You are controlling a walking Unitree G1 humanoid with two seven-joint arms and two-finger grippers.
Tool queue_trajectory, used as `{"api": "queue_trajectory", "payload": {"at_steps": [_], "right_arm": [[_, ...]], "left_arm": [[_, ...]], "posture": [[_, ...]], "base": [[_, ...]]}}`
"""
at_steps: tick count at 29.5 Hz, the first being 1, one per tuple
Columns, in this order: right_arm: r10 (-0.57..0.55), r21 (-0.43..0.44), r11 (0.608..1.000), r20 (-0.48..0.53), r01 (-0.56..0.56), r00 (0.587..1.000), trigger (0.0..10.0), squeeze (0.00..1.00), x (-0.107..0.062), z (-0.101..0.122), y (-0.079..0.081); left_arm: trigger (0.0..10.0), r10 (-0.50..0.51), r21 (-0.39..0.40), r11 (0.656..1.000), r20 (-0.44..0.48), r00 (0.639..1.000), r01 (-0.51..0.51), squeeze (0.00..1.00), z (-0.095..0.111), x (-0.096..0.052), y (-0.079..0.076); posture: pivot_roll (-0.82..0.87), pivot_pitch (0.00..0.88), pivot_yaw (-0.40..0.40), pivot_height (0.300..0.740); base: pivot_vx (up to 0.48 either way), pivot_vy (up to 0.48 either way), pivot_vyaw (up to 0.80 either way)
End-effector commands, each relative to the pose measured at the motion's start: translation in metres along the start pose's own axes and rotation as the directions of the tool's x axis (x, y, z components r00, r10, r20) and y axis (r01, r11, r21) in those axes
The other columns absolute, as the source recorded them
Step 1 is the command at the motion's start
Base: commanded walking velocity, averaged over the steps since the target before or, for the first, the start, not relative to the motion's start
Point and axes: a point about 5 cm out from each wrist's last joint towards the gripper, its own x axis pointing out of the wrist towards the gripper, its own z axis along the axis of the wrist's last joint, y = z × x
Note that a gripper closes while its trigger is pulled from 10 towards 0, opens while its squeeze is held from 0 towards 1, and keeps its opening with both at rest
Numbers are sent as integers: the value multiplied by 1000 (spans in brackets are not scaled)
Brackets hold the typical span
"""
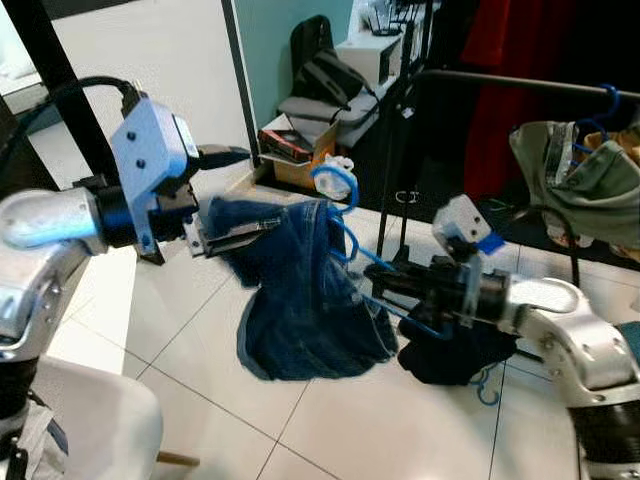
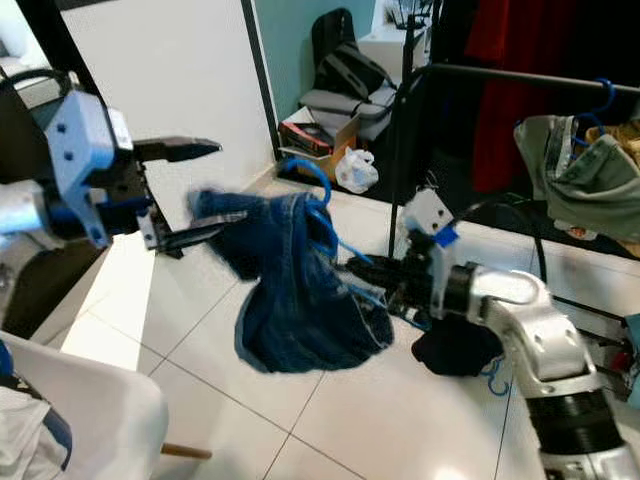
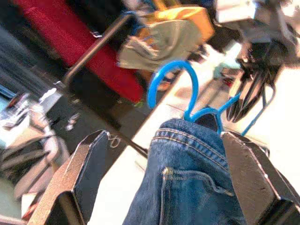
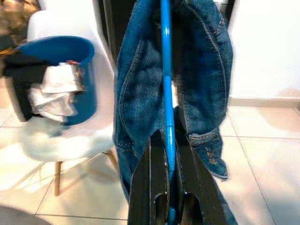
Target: Hang hanger
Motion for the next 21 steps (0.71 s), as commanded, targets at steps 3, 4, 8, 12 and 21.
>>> {"api": "queue_trajectory", "payload": {"at_steps": [3, 4, 8, 12, 21], "right_arm": [[117, -70, 991, 66, -113, 991, 10000, 0, -1, 21, 8], [136, -77, 988, 63, -131, 989, 10000, 0, -2, 22, 8], [150, -108, 984, 58, -143, 987, 10000, 0, -1, 27, 7], [165, -128, 980, 68, -156, 984, 10000, 0, -1, 32, 8], [182, -139, 975, 67, -171, 981, 10000, 0, -2, 34, 9]], "left_arm": [[10000, -88, 67, 993, -70, 994, 92, 0, 0, 1, 4], [10000, -119, 75, 989, -81, 990, 125, 0, 0, 3, 5], [10000, -230, 61, 970, -107, 967, 237, 0, -2, 8, 0], [10000, -283, 33, 956, -152, 947, 291, 0, -10, 8, -3], [8118, -322, 16, 944, -178, 930, 330, 0, -18, 6, -2]], "posture": [[-40, 0, 74, 740], [-40, 0, 74, 740], [-47, 0, 91, 740], [-47, 0, 96, 740], [-46, 0, 96, 740]], "base": [[0, 0, 0], [0, 0, 0], [0, 0, 0], [0, 0, 0], [0, 0, 0]]}}
